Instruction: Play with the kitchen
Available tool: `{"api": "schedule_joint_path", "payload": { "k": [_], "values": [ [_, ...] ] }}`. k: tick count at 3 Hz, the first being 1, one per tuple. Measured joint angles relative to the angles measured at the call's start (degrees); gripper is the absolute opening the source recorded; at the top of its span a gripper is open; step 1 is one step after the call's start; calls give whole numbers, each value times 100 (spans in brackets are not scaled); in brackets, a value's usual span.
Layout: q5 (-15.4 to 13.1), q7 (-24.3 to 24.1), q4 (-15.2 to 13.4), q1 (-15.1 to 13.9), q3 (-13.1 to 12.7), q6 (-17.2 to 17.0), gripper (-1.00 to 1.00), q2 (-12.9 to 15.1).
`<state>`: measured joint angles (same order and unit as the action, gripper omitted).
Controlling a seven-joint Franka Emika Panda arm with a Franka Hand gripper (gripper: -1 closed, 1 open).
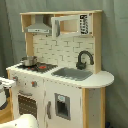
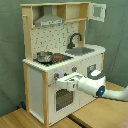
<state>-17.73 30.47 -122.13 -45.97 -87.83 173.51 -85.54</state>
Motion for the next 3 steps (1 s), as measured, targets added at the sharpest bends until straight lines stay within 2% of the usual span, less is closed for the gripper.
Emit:
{"api": "schedule_joint_path", "payload": {
  "k": [1,2,3],
  "values": [
    [243,-278,25,54,219,-379,100,197],
    [430,-329,26,271,505,-783,100,197],
    [442,-605,21,433,622,-1262,100,185]
  ]
}}
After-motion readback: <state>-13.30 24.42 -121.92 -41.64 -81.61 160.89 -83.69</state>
